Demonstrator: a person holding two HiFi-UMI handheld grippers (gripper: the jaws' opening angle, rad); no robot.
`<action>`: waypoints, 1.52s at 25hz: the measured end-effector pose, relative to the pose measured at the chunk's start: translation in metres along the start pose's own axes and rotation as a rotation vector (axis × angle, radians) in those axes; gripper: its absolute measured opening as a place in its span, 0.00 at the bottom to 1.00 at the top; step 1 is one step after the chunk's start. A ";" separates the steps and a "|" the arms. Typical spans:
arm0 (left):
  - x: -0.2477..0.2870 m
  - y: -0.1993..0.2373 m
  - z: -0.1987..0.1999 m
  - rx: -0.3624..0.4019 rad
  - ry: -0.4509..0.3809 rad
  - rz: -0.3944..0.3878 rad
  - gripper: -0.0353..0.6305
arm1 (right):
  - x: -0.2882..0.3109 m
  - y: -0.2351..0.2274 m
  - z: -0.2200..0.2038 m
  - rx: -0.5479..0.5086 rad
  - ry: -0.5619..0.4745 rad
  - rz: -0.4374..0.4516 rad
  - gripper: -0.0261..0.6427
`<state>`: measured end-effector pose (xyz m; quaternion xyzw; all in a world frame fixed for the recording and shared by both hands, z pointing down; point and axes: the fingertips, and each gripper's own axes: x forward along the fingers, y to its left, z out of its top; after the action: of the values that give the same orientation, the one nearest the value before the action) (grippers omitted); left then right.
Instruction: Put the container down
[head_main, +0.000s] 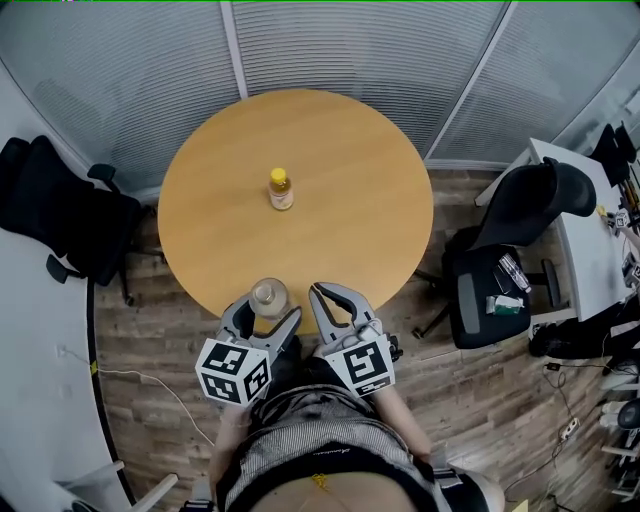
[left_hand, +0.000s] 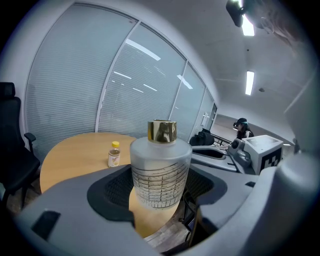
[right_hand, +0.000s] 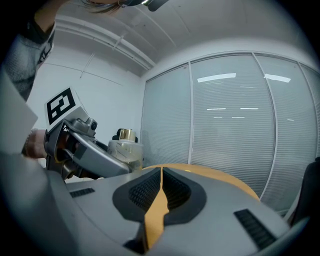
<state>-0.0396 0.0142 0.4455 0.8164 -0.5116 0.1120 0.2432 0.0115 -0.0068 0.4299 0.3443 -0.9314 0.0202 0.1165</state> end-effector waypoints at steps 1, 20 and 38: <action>0.002 0.001 0.002 0.003 0.001 -0.006 0.54 | 0.002 -0.002 0.000 0.001 0.001 -0.006 0.08; 0.033 0.050 0.038 0.051 0.021 -0.116 0.54 | 0.062 -0.021 0.017 0.006 0.014 -0.105 0.08; 0.044 0.112 0.052 0.053 0.040 -0.168 0.54 | 0.122 -0.018 0.019 0.016 0.051 -0.164 0.08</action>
<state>-0.1229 -0.0866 0.4517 0.8601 -0.4333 0.1212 0.2402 -0.0707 -0.1009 0.4389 0.4195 -0.8967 0.0270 0.1386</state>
